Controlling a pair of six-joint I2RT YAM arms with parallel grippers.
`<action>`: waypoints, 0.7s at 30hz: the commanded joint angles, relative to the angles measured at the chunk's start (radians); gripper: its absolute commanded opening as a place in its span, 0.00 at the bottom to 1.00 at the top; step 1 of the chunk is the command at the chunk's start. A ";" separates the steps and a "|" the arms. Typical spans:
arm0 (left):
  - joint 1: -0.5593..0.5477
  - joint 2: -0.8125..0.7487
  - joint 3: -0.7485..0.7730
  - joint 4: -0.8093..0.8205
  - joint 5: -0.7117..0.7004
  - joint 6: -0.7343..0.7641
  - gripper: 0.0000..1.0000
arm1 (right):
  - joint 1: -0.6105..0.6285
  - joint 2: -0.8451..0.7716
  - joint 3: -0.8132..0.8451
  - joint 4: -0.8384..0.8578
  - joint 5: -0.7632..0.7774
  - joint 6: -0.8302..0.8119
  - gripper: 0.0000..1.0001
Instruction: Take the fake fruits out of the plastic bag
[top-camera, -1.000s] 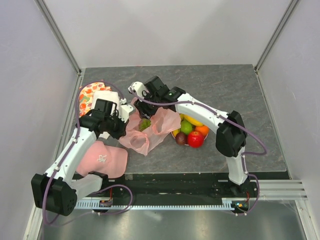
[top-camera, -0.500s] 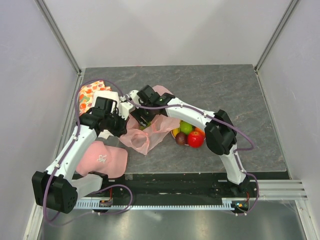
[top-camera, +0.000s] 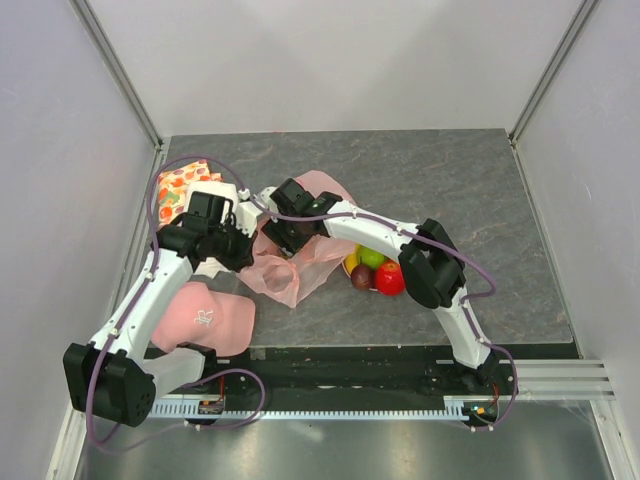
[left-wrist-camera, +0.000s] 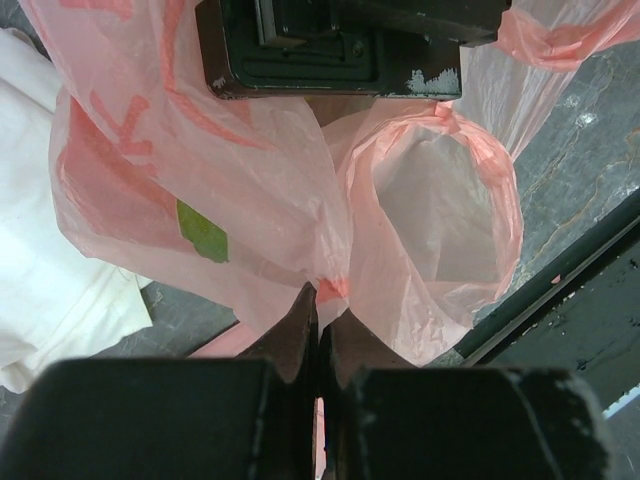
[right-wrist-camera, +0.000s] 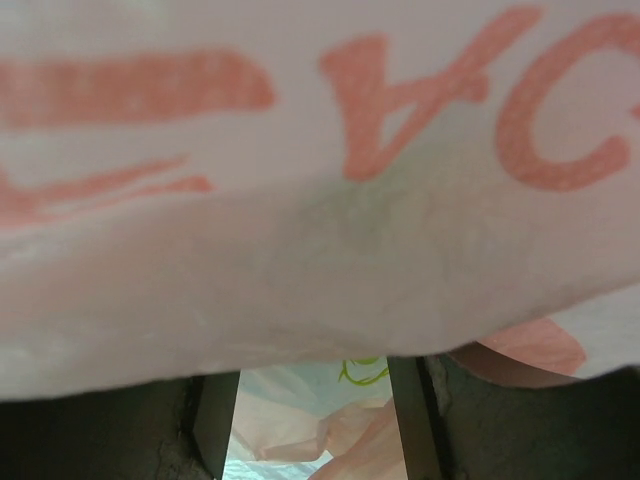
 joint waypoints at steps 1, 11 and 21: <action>-0.001 -0.005 0.064 0.017 0.033 -0.029 0.02 | 0.021 -0.025 0.031 -0.010 -0.004 0.008 0.63; -0.001 -0.063 0.059 -0.038 0.066 -0.032 0.02 | 0.053 0.009 0.028 -0.004 0.068 0.076 0.62; -0.001 -0.103 0.028 -0.043 0.063 -0.018 0.02 | 0.074 0.044 0.031 -0.010 0.156 0.082 0.45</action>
